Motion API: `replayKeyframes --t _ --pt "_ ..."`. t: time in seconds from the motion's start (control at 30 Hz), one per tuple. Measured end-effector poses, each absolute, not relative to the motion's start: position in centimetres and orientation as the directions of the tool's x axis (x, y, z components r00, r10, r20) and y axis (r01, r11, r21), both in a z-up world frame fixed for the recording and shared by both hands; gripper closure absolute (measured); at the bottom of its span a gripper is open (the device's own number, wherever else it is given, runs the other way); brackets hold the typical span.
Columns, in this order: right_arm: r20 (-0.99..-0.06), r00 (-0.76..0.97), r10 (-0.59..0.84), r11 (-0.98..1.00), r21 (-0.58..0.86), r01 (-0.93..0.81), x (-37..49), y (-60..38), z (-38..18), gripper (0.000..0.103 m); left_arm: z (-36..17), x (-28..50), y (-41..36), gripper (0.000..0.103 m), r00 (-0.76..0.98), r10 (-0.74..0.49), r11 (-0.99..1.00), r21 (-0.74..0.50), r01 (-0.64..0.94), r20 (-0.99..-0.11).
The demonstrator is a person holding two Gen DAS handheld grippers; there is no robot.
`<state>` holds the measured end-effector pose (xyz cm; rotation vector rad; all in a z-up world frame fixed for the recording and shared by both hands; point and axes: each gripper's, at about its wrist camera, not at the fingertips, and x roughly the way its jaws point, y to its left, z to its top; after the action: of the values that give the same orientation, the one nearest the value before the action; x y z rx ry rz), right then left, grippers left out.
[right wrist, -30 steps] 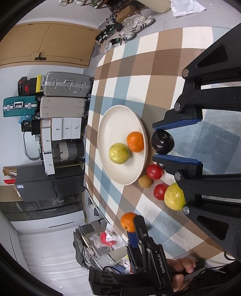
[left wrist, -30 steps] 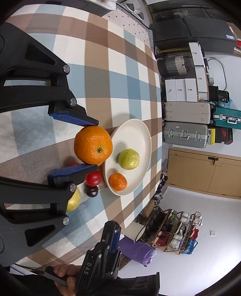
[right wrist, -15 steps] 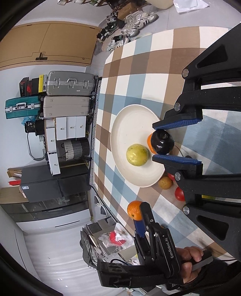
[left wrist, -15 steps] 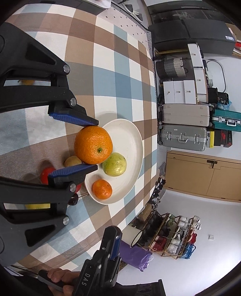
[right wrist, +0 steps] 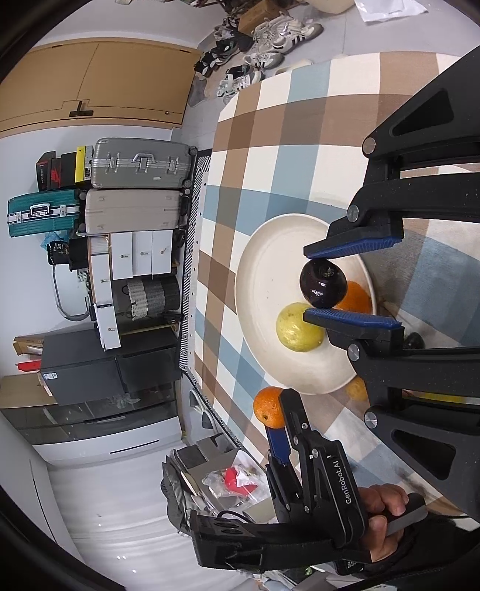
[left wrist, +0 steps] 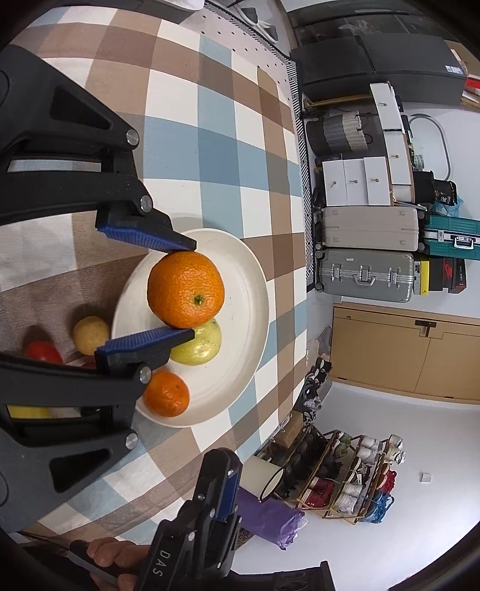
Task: Organize fruits
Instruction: 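Lower the orange and plum onto the white plate and open both grippers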
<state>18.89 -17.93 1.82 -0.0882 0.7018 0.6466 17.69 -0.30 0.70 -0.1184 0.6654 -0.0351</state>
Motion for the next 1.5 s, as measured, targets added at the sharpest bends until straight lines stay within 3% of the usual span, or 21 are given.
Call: replayKeyframes --t 1.03,1.23,1.33,1.4,1.47,1.5 --pt "-0.677 0.519 0.522 0.815 0.216 -0.538 24.9 -16.9 -3.5 0.075 -2.9 21.4 0.0 0.066 0.740 -0.019 0.996 -0.074 -0.041 -0.672" --pt "-0.669 0.553 0.498 0.835 0.198 -0.513 24.7 -17.4 -3.1 0.058 -2.2 20.8 -0.8 0.061 0.753 -0.002 1.000 -0.024 -0.019 -0.658" --pt "-0.661 0.562 0.497 0.841 0.206 -0.501 24.4 -18.1 -2.8 0.049 -1.6 20.0 -0.8 0.038 0.756 -0.009 0.999 -0.030 -0.013 -0.655" --pt "-0.662 0.565 0.493 0.844 0.204 -0.496 24.0 -18.5 -2.6 0.036 -1.2 19.3 -0.6 0.016 0.762 -0.004 0.999 -0.032 -0.022 -0.647" --pt "-0.655 0.575 0.490 0.847 0.204 -0.490 23.4 -18.9 -2.3 0.011 -0.8 18.5 -0.4 0.015 0.767 -0.011 0.999 -0.038 -0.018 -0.641" --pt "-0.649 0.580 0.492 0.850 0.212 -0.483 23.1 -19.1 -2.1 0.007 -0.7 18.1 -0.4 0.013 0.763 -0.011 0.999 -0.034 -0.015 -0.646"
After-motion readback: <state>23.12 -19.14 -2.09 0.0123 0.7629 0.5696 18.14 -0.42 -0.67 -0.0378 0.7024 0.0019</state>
